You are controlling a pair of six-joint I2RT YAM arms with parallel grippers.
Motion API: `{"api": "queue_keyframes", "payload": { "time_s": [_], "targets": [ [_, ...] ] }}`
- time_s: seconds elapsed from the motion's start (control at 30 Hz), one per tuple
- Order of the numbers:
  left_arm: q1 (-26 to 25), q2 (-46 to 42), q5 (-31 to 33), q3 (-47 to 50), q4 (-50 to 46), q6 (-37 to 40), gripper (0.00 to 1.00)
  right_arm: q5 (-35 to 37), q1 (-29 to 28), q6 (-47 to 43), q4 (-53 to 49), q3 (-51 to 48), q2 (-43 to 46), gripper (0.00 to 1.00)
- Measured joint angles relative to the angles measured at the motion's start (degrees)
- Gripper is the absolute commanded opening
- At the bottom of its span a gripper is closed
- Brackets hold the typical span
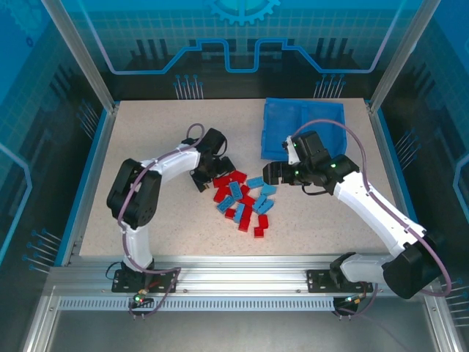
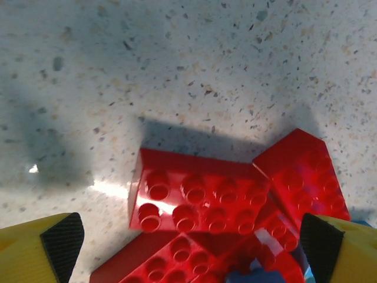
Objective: Sort the legos into containers by color
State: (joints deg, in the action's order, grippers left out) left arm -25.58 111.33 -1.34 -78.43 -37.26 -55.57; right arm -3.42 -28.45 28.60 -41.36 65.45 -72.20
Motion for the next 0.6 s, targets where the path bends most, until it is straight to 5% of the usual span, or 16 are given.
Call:
{"api": "queue_keyframes", "payload": {
  "time_s": [0.37,0.6],
  "targets": [
    [0.39,0.52,-1.31,3.13,0.42,3.85,0.82,1.64,-0.02,1.22,-0.74,0.0,0.0,0.87],
    [1.53,-1.99,-1.73,6.43,0.39,9.35,0.87,1.9,-0.02,1.44,-1.27,0.22,-0.48,0.87]
  ]
}}
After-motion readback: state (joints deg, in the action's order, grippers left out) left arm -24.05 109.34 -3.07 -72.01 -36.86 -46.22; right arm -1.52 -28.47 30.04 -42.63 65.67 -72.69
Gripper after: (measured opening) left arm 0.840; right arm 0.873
